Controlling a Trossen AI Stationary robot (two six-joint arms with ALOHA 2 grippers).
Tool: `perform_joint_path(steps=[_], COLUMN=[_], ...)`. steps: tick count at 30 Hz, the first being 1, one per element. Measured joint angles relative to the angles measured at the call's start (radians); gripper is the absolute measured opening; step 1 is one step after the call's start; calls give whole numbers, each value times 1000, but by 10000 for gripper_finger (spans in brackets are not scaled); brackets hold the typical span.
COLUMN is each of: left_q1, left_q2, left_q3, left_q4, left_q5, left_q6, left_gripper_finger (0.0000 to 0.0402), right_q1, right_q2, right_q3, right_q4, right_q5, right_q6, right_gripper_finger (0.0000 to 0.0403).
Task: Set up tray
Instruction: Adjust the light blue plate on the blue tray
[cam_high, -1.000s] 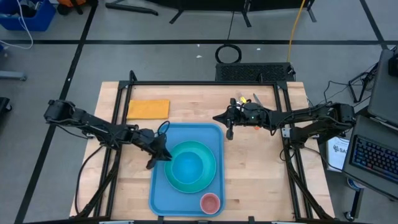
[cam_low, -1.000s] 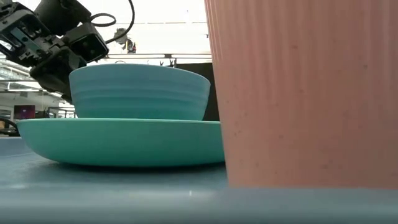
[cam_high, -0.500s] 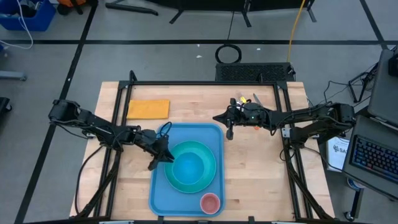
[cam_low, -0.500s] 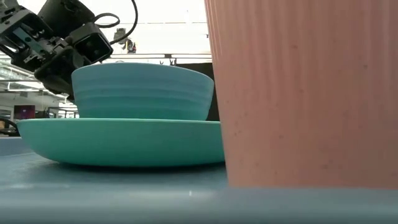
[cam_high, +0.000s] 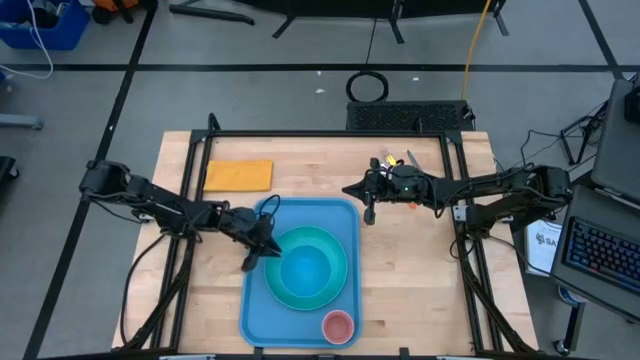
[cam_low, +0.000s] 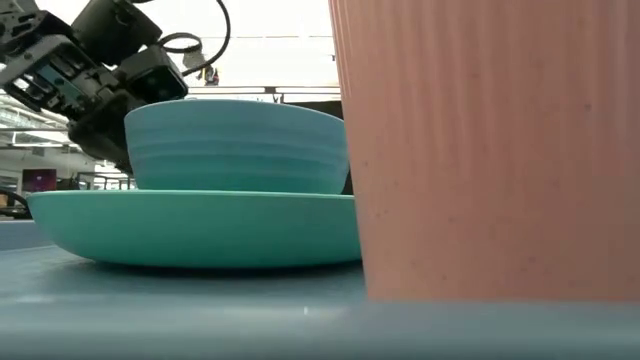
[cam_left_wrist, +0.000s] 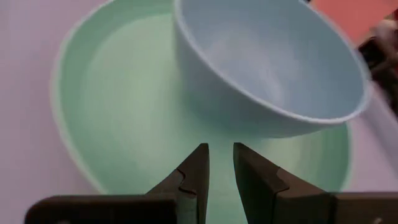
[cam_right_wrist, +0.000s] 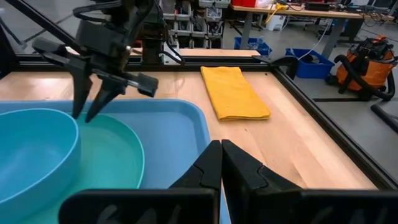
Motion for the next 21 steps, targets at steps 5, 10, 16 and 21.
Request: perform_joint_path(steps=[5,10,16,21], left_q1=[27,75,157,221], left_q2=[-26,-34,-34,-33], left_q3=[0,0,0,0], left_q4=[-8,-9,-10,-10], left_q5=[-92,-160,-158,-58], left_q6=[37,106,141,168], left_gripper_finger=[76,76,76,76], right_q1=[0,0,0,0], right_q2=[0,0,0,0], right_q3=[0,0,0,0], right_q4=[0,0,3,4], right_q5=[0,0,0,0], right_q6=[14,18,18,18], right_gripper_finger=[0,0,0,0])
